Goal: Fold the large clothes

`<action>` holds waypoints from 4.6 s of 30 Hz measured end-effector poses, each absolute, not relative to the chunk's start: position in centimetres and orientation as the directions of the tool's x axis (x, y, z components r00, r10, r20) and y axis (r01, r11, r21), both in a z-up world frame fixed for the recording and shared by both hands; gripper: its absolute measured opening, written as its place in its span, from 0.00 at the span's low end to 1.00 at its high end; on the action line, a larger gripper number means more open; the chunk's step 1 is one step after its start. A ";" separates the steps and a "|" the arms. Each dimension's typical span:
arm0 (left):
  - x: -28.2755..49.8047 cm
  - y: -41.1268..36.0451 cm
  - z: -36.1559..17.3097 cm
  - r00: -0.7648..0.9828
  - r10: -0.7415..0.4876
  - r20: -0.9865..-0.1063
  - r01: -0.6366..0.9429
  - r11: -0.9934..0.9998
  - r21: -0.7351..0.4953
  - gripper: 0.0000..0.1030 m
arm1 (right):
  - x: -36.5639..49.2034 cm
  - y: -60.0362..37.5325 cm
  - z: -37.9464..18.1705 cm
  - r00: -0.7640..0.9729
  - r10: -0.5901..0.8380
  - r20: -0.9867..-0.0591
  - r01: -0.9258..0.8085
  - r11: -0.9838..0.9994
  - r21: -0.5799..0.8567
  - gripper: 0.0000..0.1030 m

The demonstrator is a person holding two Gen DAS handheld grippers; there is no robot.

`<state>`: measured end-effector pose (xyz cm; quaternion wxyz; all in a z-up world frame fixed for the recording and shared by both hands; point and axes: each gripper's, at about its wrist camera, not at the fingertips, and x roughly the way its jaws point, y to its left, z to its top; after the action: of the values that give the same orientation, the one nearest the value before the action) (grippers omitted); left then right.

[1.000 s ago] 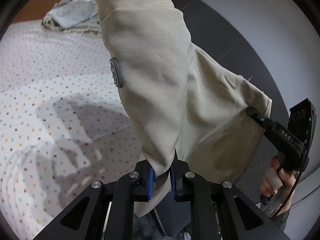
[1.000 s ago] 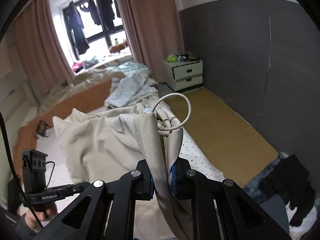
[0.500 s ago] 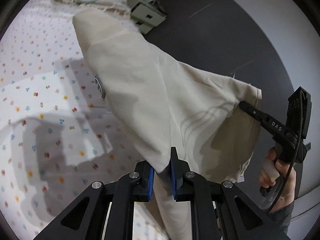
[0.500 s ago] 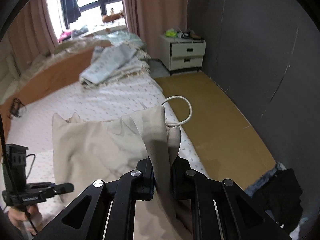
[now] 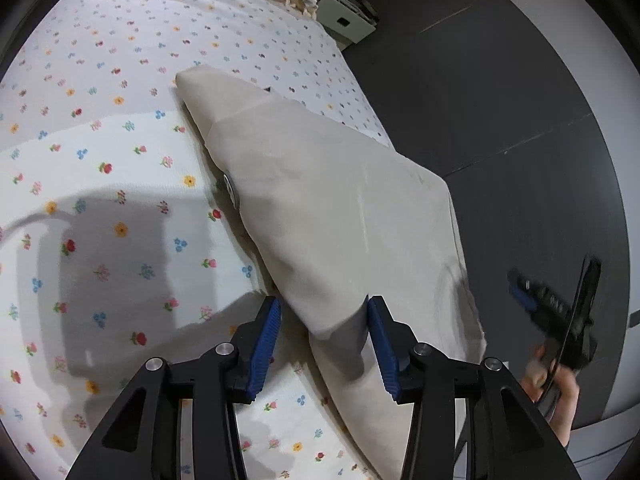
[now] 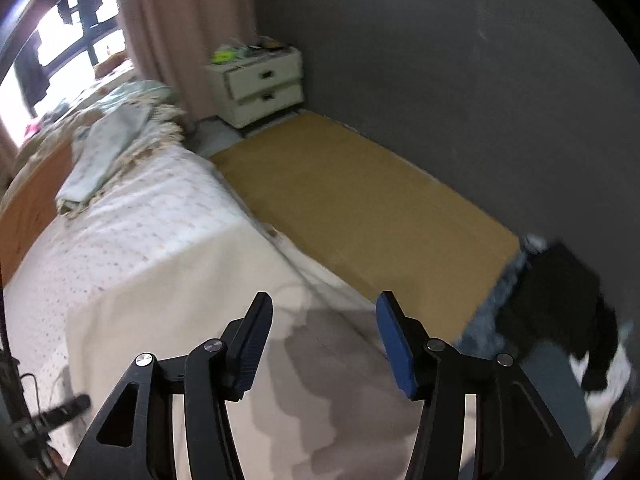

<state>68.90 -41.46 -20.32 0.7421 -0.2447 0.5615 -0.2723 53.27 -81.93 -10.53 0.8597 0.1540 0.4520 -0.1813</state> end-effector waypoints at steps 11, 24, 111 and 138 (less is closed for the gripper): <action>69.5 -43.0 -19.8 0.226 -0.675 -0.703 0.217 0.738 -0.639 0.45 | 43.5 -87.4 -15.2 0.505 -0.129 -0.854 0.588 0.776 0.230 0.52; 69.9 -44.9 -21.3 0.199 -0.676 -0.709 0.204 0.737 -0.645 0.45 | 43.5 -89.2 -17.7 0.521 -0.047 -0.852 0.606 0.723 0.331 0.11; 28.0 -18.7 12.5 0.737 -0.446 -0.507 0.400 0.894 -0.204 1.00 | 10.7 -57.8 9.5 0.810 -0.045 -0.584 0.225 0.945 0.239 1.00; 10.8 -13.4 6.7 0.893 -0.237 -0.383 0.223 0.972 -0.081 1.00 | -0.8 -48.9 4.6 0.886 -0.036 -0.463 0.107 0.986 0.127 1.00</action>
<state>10.79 -13.39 6.68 0.9728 -0.0175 0.1988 -0.1180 -0.77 -48.93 4.58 0.9682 0.0745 0.2360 -0.0369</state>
